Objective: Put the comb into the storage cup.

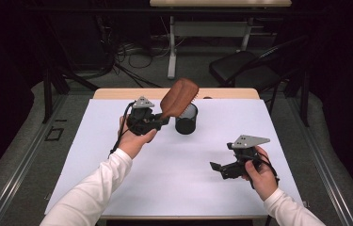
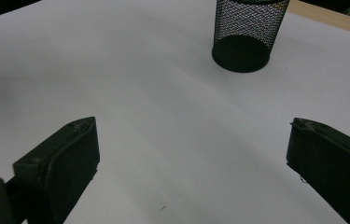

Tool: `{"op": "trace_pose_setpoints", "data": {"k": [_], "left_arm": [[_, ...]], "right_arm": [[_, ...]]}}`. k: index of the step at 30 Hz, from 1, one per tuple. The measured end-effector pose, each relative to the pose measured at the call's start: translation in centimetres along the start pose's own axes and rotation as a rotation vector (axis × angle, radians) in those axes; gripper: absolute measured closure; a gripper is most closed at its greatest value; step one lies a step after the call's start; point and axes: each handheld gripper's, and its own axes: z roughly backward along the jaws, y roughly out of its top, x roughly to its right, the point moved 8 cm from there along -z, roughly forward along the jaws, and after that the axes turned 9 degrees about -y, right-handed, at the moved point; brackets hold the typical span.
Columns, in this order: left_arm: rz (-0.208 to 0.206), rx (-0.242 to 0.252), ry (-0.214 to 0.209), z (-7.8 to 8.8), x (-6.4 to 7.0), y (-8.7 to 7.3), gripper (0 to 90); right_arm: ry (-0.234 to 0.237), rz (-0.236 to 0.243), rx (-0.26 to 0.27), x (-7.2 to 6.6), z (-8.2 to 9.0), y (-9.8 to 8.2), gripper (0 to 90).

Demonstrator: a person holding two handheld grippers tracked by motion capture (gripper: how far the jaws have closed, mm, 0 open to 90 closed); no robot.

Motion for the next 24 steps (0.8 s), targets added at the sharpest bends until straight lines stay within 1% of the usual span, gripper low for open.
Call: {"op": "trace_pose_setpoints", "data": {"k": [4, 8, 9, 16, 19, 24], "left_arm": [[0.001, -0.001, 0.0, 0.1, 0.0, 0.0, 72.3], [0.001, 0.001, -0.001, 0.1, 0.1, 0.0, 72.3], [0.001, 0.001, 0.0, 0.1, 0.1, 0.0, 72.3], [0.002, 0.005, 0.0, 0.1, 0.1, 0.1, 72.3], [-0.001, 0.006, 0.001, 0.1, 0.1, 0.1, 72.3], [-0.003, 0.006, 0.001, 0.2, 0.1, 0.1, 72.3]], "right_arm": [[-0.008, -0.015, -0.002, 0.7, 0.1, 0.9, 2.6], [-0.01, -0.021, -0.003, 1.1, 0.1, 1.4, 2.8], [-0.012, -0.024, -0.004, 1.2, 0.1, 1.8, 2.9], [-0.008, -0.027, -0.01, 1.5, 0.1, 3.5, 3.0], [-0.001, -0.038, -0.013, 1.5, 0.0, 4.2, 3.2], [0.006, -0.039, -0.031, 1.5, -0.4, 5.1, 3.8]]}}
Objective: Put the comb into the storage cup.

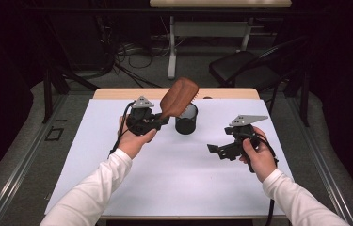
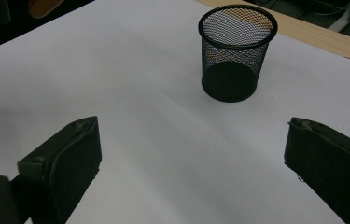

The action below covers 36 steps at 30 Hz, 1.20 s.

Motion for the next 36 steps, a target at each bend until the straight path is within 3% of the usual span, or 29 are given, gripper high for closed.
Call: {"op": "trace_pose_setpoints", "data": {"k": [9, 24, 36], "left_arm": [[0.002, 0.002, 0.0, 0.0, 0.0, 0.0, 72.3], [0.003, 0.004, 0.0, 0.1, -0.1, 0.1, 72.3], [0.005, 0.009, 0.001, -0.1, -0.1, 0.1, 72.3]], "right_arm": [[0.005, -0.007, -0.048, -0.1, -1.2, 1.1, 4.9], [0.001, -0.017, -0.043, -0.1, -2.1, 3.4, 5.4], [-0.007, -0.061, -0.037, 0.5, -2.9, 5.3, 6.9]]}}
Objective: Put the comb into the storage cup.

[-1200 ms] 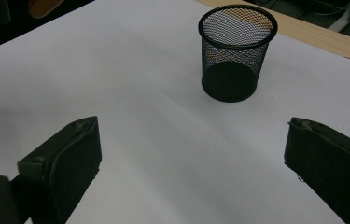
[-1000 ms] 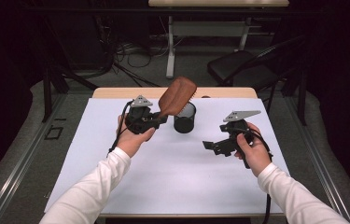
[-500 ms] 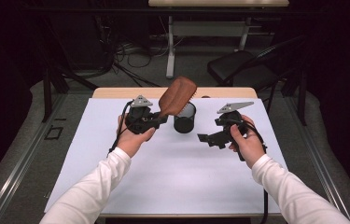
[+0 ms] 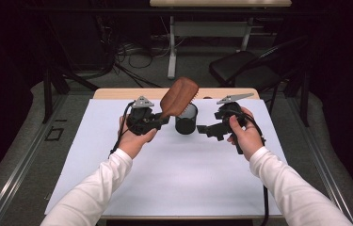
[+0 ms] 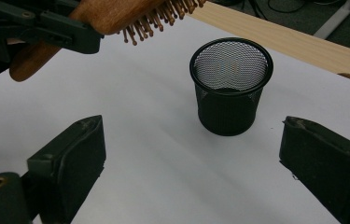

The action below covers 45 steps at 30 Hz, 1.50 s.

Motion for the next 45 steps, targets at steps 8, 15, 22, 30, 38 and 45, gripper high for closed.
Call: {"op": "trace_pose_setpoints", "data": {"k": [8, 15, 22, 30, 38, 45], "left_arm": [[0.006, 0.004, 0.0, 0.0, -0.2, 0.1, 72.2], [0.01, 0.016, 0.004, 0.0, -0.3, 0.4, 72.3], [0.015, 0.015, 0.008, -0.2, -0.6, 0.3, 72.3], [0.019, 0.011, 0.01, -0.4, -0.8, 0.3, 72.3], [0.027, 0.016, 0.015, -0.7, -1.1, 0.3, 72.3], [0.032, 0.021, 0.018, -0.9, -1.3, 0.3, 72.3]], "right_arm": [[0.013, -0.012, -0.011, 0.1, -0.4, 1.0, 7.0], [0.006, -0.023, -0.019, 0.6, -1.0, 1.8, 7.0], [-0.004, -0.031, -0.017, 1.4, -1.7, 2.4, 7.0], [0.0, -0.051, -0.004, 2.0, -1.9, 3.4, 7.0], [-0.022, -0.09, 0.01, 2.7, -2.2, 4.5, 7.0], [-0.017, -0.149, 0.032, 3.1, -2.2, 5.5, 6.9]]}}
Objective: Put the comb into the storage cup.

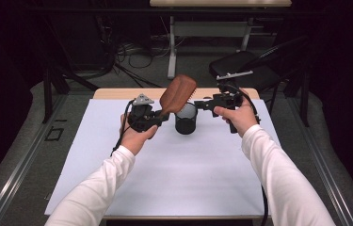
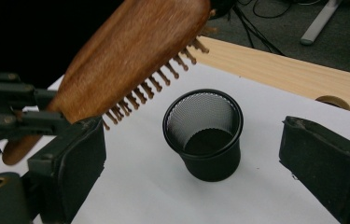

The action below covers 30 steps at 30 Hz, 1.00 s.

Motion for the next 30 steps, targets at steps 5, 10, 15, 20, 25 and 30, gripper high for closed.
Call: {"op": "trace_pose_setpoints", "data": {"k": [5, 10, 15, 20, 25, 30], "left_arm": [[0.004, 0.005, 0.005, -0.1, -0.3, 0.0, 72.2], [0.011, 0.009, 0.007, -0.1, -0.3, 0.0, 72.3], [0.009, 0.009, 0.006, -0.1, -0.3, 0.0, 72.3], [0.009, 0.008, 0.002, -0.2, -0.2, 0.0, 72.3], [0.003, 0.006, 0.0, -0.4, -0.1, 0.0, 72.2], [0.0, 0.005, -0.009, -0.6, 0.2, -0.1, 72.2]], "right_arm": [[0.014, -0.06, 0.018, 0.1, 0.1, 1.0, 6.9], [0.011, -0.077, 0.006, 0.2, 0.0, 1.3, 6.9], [0.029, -0.119, 0.01, 0.2, 0.1, 1.5, 8.5], [0.063, -0.157, 0.006, 0.1, 0.2, 1.7, 9.4], [0.081, -0.176, 0.013, 0.1, 0.4, 1.8, 10.4], [0.099, -0.201, 0.007, 0.0, 0.4, 1.8, 10.9]]}}
